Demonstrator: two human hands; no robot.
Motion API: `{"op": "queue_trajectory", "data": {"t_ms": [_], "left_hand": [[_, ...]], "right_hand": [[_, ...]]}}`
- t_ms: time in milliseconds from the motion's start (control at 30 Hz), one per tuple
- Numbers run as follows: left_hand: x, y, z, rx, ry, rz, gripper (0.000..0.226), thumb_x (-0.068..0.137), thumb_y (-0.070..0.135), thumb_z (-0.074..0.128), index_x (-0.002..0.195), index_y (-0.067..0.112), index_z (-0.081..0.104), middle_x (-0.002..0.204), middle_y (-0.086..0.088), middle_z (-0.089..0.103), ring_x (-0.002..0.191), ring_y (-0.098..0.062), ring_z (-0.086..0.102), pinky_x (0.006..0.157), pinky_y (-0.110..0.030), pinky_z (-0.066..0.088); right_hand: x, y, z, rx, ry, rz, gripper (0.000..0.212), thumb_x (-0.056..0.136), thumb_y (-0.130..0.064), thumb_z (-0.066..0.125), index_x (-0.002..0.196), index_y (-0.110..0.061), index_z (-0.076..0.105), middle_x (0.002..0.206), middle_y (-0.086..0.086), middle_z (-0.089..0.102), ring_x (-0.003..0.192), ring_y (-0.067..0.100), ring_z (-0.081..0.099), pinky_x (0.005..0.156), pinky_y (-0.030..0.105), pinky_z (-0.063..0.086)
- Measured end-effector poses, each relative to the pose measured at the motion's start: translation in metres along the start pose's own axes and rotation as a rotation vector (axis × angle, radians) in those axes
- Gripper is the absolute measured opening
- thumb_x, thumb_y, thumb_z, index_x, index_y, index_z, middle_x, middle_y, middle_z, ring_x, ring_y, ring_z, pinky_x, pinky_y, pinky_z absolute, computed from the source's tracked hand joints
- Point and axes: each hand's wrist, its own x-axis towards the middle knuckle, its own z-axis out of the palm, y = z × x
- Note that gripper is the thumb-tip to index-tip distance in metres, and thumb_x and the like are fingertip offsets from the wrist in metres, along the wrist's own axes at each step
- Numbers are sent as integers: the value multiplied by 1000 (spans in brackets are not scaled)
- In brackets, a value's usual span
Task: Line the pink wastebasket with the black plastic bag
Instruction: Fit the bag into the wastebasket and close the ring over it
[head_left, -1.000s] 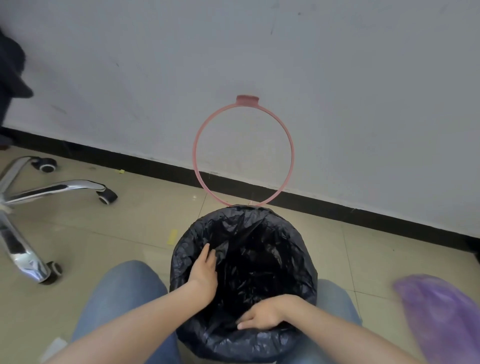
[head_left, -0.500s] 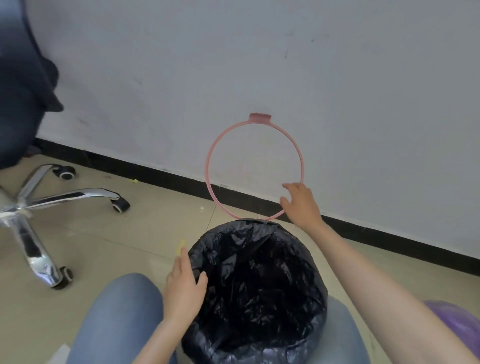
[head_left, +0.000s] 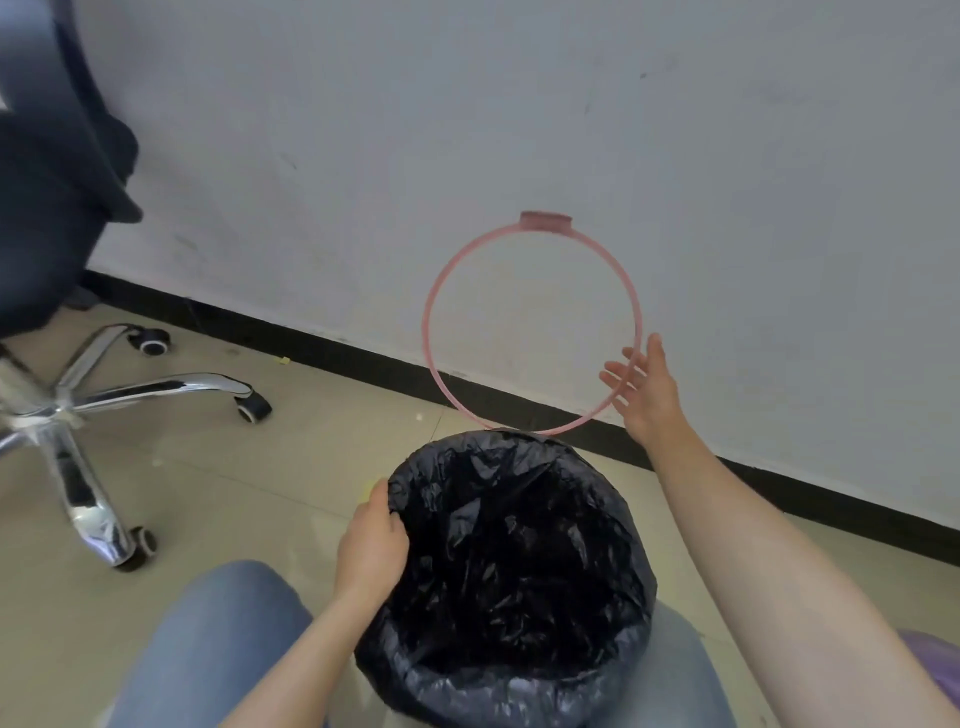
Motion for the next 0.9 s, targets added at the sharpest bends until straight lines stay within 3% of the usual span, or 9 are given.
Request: {"op": "queue_trajectory", "data": {"t_ms": [100, 167, 267, 367, 433, 500, 667, 800, 900], "left_hand": [[18, 8, -1, 66, -4, 17, 42, 93, 4, 31, 135, 8, 34, 101, -15, 59, 78, -24, 49, 66, -31, 37], [21, 10, -2, 58, -3, 24, 44, 92, 4, 32, 136, 9, 34, 105, -17, 60, 80, -25, 50, 68, -32, 40], [10, 10, -5, -33, 7, 34, 42, 92, 2, 35, 134, 8, 37, 109, -17, 61, 83, -24, 51, 71, -30, 39], [-5, 3, -12, -247, 29, -13, 42, 90, -2, 45, 131, 5, 41, 115, -18, 59, 89, -23, 52, 77, -28, 38], [-9, -6, -18, -521, -21, -158, 46, 88, -2, 51, 132, 6, 42, 107, -15, 61, 83, -20, 56, 75, -29, 43], [-9, -13, -23, -791, -141, -318, 36, 87, 0, 51, 122, 6, 53, 97, -13, 66, 80, -21, 62, 70, -30, 48], [-6, -19, -27, -1090, -283, -467, 28, 89, 24, 45, 85, 8, 67, 76, -11, 68, 66, -23, 64, 70, -36, 49], [-11, -15, -26, -912, -229, -320, 17, 90, 12, 50, 99, 7, 63, 89, -13, 66, 74, -21, 64, 66, -30, 50], [-9, -13, -25, -823, -171, -298, 34, 84, -4, 54, 115, 9, 55, 93, -8, 66, 81, -26, 62, 69, -31, 51]], "right_hand": [[-20, -22, -21, -26, -106, -182, 58, 95, -51, 17, 81, -14, 61, 54, -1, 67, 65, 14, 65, 83, 32, 43], [-39, -25, -29, -292, -212, -245, 63, 96, -47, 11, 80, -16, 63, 58, -1, 68, 65, 7, 65, 82, 28, 44], [-80, -8, -56, -878, -446, -285, 41, 89, -58, 33, 78, -36, 65, 71, -19, 66, 69, -6, 59, 88, 19, 48], [-151, 21, -59, -1080, -729, -243, 31, 79, -64, 43, 92, -45, 65, 90, -41, 62, 96, -15, 54, 83, -3, 34], [-191, 56, -59, -1373, -919, -314, 55, 77, -73, 31, 118, -43, 52, 118, -32, 54, 114, -8, 45, 96, 5, 26], [-201, 93, -59, -1604, -911, -668, 66, 81, -72, 16, 129, -35, 43, 127, -17, 54, 117, 2, 47, 101, 18, 33], [-202, 136, -44, -1667, -1029, -796, 48, 83, -52, 34, 123, -26, 42, 103, -3, 68, 90, 17, 63, 87, 32, 51], [-203, 157, -44, -1723, -963, -947, 44, 74, -66, 31, 100, -41, 56, 66, -24, 66, 57, -6, 58, 60, 8, 48], [-200, 165, -45, -1774, -884, -1018, 43, 71, -67, 31, 76, -40, 64, 50, -19, 59, 47, -4, 51, 48, 11, 40]]}}
